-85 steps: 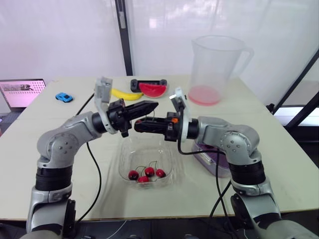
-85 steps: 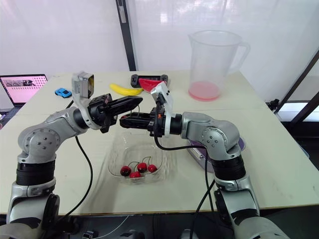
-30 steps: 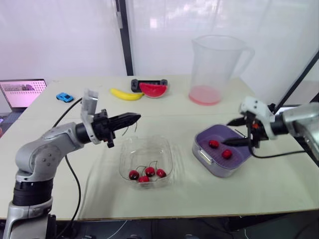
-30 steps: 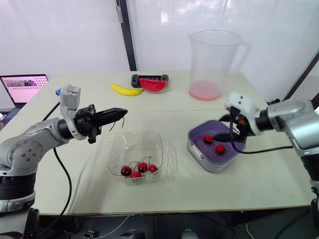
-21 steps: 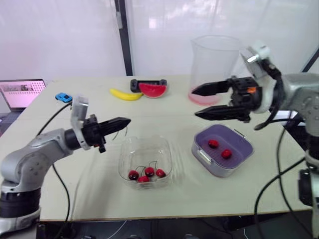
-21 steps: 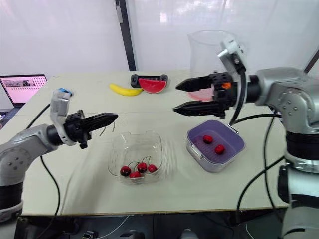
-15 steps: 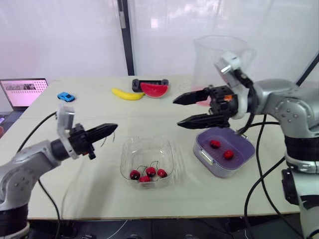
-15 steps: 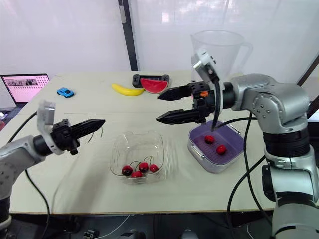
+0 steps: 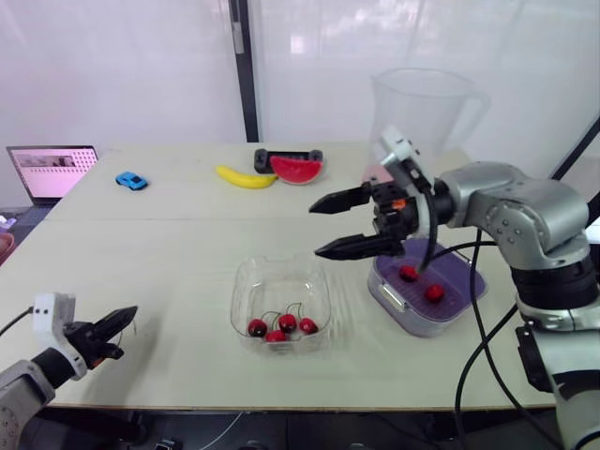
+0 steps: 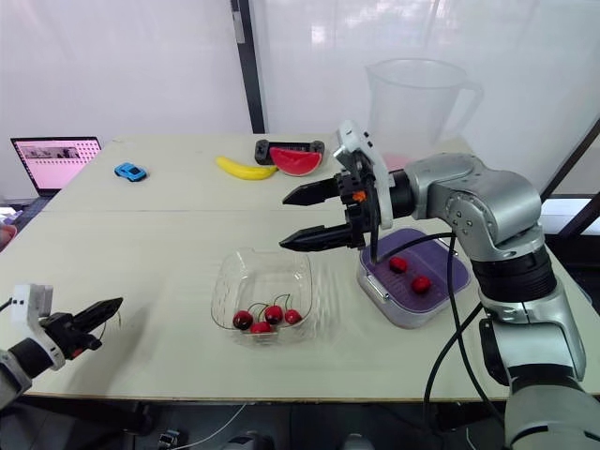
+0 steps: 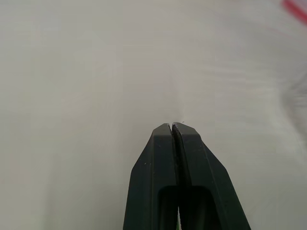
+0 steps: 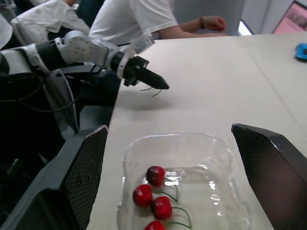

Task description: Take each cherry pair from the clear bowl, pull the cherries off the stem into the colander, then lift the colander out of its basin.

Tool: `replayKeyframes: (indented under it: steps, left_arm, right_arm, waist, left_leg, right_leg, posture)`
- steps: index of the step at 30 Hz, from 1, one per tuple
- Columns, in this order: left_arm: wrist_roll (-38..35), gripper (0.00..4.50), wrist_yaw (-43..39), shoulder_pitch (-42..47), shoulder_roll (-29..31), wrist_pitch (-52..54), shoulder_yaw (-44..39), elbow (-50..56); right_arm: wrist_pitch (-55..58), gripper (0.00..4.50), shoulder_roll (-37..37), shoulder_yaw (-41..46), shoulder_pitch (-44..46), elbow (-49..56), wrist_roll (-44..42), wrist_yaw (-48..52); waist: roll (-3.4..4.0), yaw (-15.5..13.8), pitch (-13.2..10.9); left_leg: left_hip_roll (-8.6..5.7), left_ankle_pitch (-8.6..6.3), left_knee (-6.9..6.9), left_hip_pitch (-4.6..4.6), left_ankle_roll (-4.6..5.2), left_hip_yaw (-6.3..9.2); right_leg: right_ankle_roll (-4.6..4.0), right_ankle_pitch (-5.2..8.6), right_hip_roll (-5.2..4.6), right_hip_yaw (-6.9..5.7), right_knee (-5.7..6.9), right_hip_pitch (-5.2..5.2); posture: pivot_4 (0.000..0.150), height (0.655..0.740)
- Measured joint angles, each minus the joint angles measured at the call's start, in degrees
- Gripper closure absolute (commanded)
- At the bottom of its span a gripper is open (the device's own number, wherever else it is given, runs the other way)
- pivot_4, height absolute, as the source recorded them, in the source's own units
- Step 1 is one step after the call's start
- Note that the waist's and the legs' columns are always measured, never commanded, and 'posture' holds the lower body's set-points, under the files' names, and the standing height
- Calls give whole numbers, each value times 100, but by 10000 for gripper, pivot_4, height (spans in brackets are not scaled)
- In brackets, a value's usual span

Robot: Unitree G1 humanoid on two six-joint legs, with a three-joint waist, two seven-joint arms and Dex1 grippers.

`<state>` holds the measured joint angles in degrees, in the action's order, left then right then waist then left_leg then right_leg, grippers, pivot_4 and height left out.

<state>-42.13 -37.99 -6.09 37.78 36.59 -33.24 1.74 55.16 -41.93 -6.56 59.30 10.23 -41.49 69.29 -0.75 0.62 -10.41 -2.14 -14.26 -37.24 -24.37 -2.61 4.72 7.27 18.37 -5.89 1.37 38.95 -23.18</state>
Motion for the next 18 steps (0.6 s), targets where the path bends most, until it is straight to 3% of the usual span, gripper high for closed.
replayKeyframes:
  steps: [1,4,11,18]
  left_arm:
    - [45,45000,1,24,0,-16,24,-63]
    - [145,35614,-19,145,-4,-90,87,-245]
    - [243,136,-67,252,27,-226,73,-506]
    - [34,136,-221,511,212,-349,-276,-261]
  right_arm:
    - [26,526,-5,0,-7,46,-6,-15]
    - [46,0,-60,-1,-44,143,21,-55]
    - [63,0,-120,-1,-121,180,81,-150]
    - [104,0,-258,12,-229,206,58,-167]
  waist:
    - [-3,1,2]
    - [-3,11,2]
    - [-3,35,2]
    - [-7,9,4]
  left_leg:
    - [0,0,0,0,0,0]
    - [2,0,2,0,0,2]
    - [3,0,5,0,0,0]
    - [2,0,2,-1,0,2]
  right_leg:
    - [0,0,0,0,0,0]
    - [0,0,1,-1,0,-2]
    - [0,0,1,0,0,-6]
    - [0,0,-1,-2,0,-2]
  posture:
    - [1500,7400]
    - [1500,7400]
    - [1500,7400]
    - [1500,7400]
